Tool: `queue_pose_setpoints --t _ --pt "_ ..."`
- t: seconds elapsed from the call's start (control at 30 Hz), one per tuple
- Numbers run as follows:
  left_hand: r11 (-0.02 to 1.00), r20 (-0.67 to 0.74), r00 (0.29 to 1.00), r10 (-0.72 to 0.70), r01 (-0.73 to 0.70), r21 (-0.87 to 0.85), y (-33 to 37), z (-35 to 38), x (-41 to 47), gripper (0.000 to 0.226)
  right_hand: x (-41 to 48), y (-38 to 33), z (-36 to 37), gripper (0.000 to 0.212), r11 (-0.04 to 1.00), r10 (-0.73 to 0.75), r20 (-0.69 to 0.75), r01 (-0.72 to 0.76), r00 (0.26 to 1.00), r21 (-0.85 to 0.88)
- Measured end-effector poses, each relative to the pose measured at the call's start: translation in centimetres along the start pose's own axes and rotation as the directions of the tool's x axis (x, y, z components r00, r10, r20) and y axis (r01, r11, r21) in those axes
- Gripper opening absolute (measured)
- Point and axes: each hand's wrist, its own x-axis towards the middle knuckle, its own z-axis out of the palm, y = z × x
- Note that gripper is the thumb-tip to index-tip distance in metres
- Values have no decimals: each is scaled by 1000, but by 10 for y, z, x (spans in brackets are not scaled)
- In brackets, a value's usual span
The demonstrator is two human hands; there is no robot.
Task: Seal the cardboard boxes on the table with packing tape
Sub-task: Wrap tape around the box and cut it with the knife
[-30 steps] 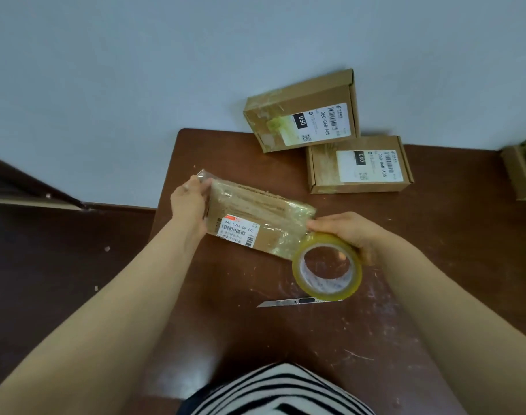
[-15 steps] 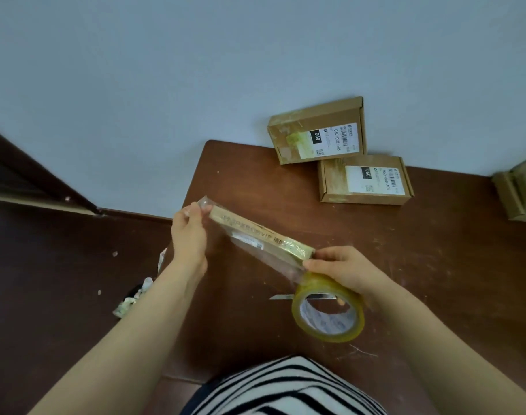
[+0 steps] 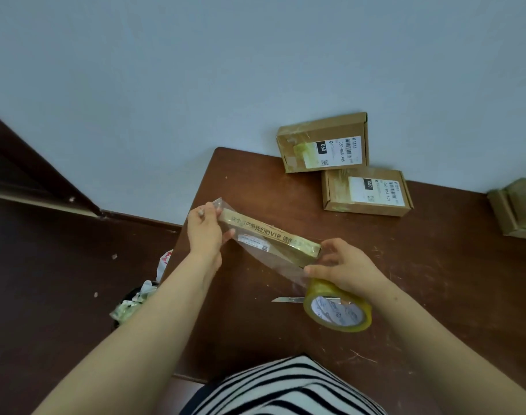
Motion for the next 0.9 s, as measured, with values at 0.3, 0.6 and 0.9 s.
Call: queue_pose_setpoints --t 0.3,0.6,0.9 --pt "988 39 991 -128 131 -82 15 19 3 32 -3 -7 5 65 998 8 98 -14 995 57" --pt "979 24 983 -182 179 95 22 28 13 32 -11 -12 -18 78 985 -2 21 -2 1000 175" --pt "982 28 987 -157 153 112 24 46 18 29 -12 -6 -19 49 976 -46 -158 11 986 -217"
